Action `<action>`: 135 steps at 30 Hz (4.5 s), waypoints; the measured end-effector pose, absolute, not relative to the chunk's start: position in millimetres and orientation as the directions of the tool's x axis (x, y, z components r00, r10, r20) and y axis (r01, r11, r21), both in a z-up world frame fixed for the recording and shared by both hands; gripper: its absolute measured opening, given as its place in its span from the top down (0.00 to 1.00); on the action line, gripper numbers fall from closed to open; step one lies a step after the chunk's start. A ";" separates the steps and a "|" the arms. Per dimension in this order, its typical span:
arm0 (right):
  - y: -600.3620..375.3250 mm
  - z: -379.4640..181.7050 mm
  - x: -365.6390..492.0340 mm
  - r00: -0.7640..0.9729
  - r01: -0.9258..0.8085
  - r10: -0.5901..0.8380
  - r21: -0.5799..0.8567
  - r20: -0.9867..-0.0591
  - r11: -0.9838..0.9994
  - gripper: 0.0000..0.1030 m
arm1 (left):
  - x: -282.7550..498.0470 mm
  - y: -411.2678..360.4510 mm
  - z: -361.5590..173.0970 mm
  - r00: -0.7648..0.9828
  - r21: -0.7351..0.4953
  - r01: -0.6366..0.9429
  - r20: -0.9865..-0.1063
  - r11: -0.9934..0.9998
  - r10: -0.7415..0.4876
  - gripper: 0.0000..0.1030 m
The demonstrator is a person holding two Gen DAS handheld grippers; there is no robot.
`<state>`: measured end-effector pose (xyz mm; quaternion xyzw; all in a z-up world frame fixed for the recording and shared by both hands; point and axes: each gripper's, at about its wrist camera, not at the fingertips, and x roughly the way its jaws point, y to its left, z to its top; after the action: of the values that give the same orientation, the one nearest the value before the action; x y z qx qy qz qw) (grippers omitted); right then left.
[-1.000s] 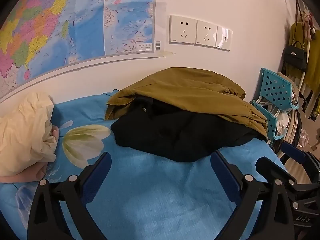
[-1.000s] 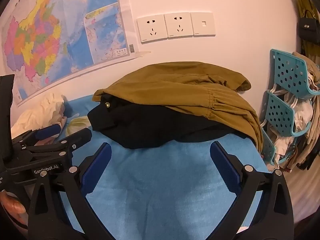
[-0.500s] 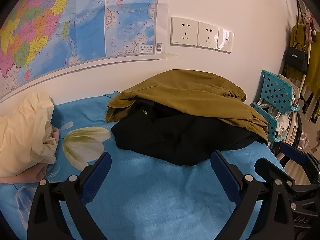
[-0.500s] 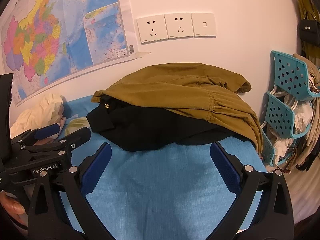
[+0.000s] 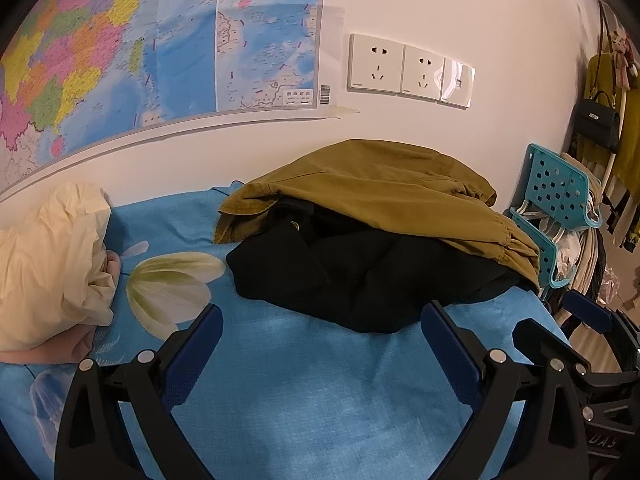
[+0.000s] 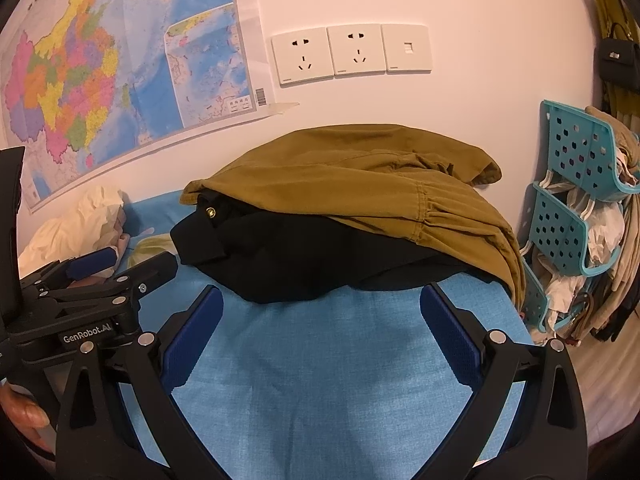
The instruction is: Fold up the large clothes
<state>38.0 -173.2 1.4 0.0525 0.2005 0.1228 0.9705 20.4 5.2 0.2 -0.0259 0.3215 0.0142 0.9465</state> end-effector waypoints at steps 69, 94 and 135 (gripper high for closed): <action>-167.0 3.3 42.1 0.888 -0.225 0.260 0.134 -0.380 0.965 0.05 | 23.5 4.1 -4.4 0.784 -0.040 -0.056 -0.620 0.998 0.019 0.07; -66.6 25.4 202.9 0.806 -0.459 0.278 -0.255 -0.523 0.851 0.14 | 75.8 105.0 -17.6 0.704 -0.028 -0.291 -0.683 0.956 0.195 0.07; -123.3 151.9 181.1 0.747 -0.596 0.451 -0.191 -0.489 0.780 0.94 | 153.8 85.3 18.4 0.858 -0.259 0.083 -0.473 0.962 -0.201 0.13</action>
<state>181.1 -123.3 151.9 -0.1701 0.2135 0.2847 0.9189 153.8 85.3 18.4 -0.1154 0.2560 -0.0740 0.9569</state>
